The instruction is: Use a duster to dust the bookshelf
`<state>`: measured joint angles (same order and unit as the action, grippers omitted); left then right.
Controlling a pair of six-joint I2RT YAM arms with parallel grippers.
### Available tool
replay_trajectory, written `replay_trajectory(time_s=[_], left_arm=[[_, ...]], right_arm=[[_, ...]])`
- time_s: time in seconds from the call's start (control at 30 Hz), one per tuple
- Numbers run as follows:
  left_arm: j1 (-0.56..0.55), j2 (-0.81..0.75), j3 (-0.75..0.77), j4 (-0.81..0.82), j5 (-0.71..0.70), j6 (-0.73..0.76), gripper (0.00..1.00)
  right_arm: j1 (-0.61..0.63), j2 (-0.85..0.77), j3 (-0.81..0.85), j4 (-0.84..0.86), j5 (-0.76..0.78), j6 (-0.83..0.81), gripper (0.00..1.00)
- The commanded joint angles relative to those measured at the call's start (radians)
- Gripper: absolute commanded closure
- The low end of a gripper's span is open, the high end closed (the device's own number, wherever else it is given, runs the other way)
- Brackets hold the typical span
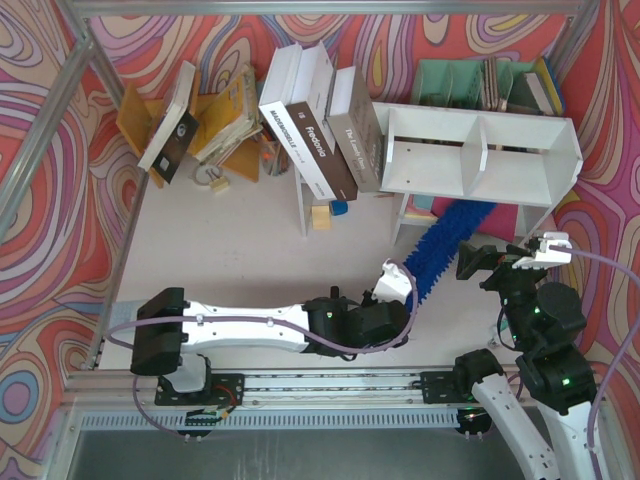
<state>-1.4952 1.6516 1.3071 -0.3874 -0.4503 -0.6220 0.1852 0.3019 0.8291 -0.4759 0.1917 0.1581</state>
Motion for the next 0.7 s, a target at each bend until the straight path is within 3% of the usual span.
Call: replay_trajectory(time_s=[0.0,0.47,0.67], left_arm=[[0.014,-0.052,-0.067,0.034,-0.086,-0.049,1.0],[0.044,0.07,0.031,0.039,-0.034,-0.058,1.0],[0.044,0.021,0.017,0.05,-0.087,-0.069,1.0]], right_arm=[[0.007,-0.01,-0.004,0.036,0.012,0.007,0.01],[0.007,-0.012,-0.007,0.037,0.016,0.007,0.01],[0.007,-0.013,-0.007,0.037,0.014,0.008,0.01]])
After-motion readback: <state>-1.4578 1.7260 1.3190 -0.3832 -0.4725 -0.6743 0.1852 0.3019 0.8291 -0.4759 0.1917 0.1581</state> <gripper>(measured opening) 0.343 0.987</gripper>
